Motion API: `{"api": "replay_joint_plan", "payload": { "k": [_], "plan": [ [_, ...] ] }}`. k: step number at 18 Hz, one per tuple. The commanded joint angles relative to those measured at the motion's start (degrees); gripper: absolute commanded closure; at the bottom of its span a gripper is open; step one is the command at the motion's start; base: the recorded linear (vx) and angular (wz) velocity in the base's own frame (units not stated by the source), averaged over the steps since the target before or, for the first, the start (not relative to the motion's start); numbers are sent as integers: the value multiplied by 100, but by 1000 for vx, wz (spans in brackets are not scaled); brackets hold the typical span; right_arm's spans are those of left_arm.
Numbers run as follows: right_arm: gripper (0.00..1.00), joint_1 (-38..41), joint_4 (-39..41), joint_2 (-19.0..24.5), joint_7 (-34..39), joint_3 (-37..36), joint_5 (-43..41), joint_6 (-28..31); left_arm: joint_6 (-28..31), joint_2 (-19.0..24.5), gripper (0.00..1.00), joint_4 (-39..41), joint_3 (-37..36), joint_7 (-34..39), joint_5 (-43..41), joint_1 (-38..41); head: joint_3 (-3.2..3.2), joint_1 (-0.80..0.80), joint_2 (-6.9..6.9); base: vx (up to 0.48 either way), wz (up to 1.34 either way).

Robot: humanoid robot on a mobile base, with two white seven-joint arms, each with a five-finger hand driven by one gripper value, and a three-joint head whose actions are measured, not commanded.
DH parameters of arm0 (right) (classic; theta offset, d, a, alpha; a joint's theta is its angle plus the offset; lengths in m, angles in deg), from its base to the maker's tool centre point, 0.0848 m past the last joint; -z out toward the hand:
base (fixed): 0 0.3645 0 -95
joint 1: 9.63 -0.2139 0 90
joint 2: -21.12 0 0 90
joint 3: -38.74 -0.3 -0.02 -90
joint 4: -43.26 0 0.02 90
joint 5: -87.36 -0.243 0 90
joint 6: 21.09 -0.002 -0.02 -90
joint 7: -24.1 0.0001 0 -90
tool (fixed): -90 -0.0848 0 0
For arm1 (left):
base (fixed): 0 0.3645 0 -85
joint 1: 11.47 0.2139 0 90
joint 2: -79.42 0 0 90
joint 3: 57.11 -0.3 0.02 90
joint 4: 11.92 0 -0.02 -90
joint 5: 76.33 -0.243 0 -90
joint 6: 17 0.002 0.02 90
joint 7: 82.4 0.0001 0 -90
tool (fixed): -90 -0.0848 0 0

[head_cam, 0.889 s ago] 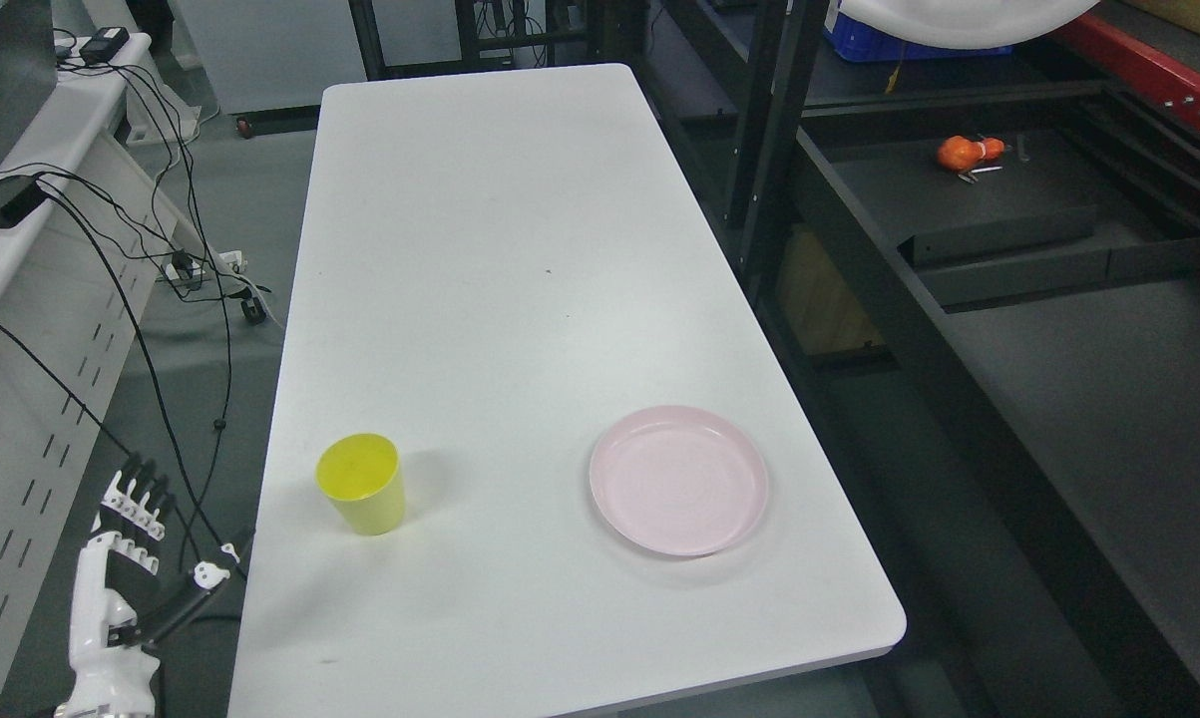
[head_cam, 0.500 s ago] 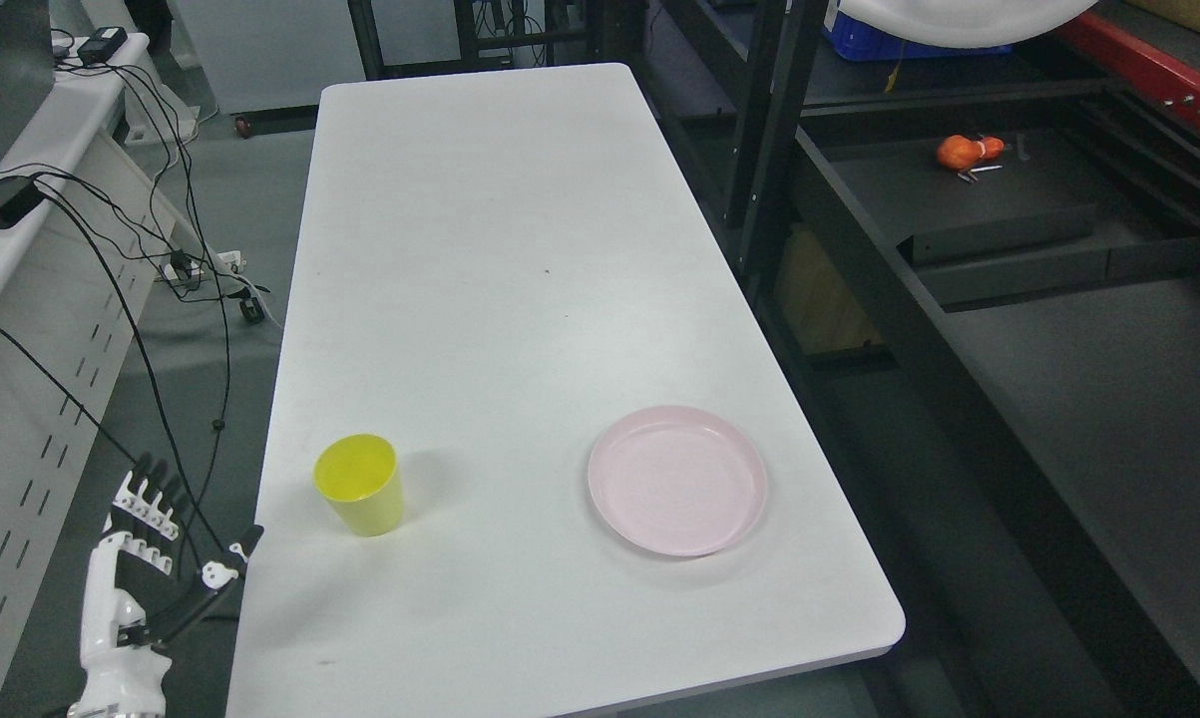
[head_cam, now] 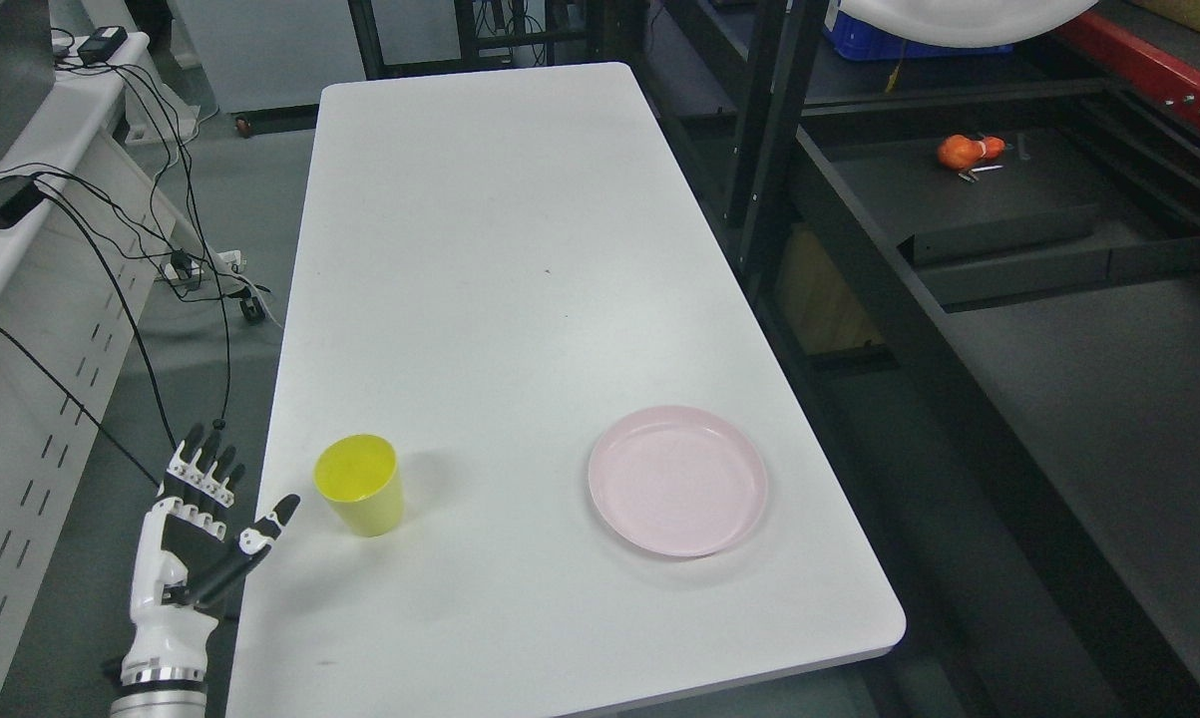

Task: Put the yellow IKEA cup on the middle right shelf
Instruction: 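Close the left hand around the yellow cup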

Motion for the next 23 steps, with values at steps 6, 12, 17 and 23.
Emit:
{"api": "replay_joint_plan", "payload": {
  "k": [6,12,17,23],
  "plan": [
    [1,79,0,-100,5,97,-141,4,91,140,1,-942,-504,-63,-72,-523,0,0,0,0,0],
    [0,79,0,-100,5,97,-141,4,91,158,1,-942,-900,-257,-431,-480,0,0,0,-12,-24],
    [1,79,0,-100,5,97,-141,4,178,158,1,-969,-917,-266,-854,-532,0,0,0,-5,-19],
    [1,79,0,-100,5,97,-141,4,574,167,8,-1285,-900,-424,-907,-831,0,0,0,0,0]
  ]
}}
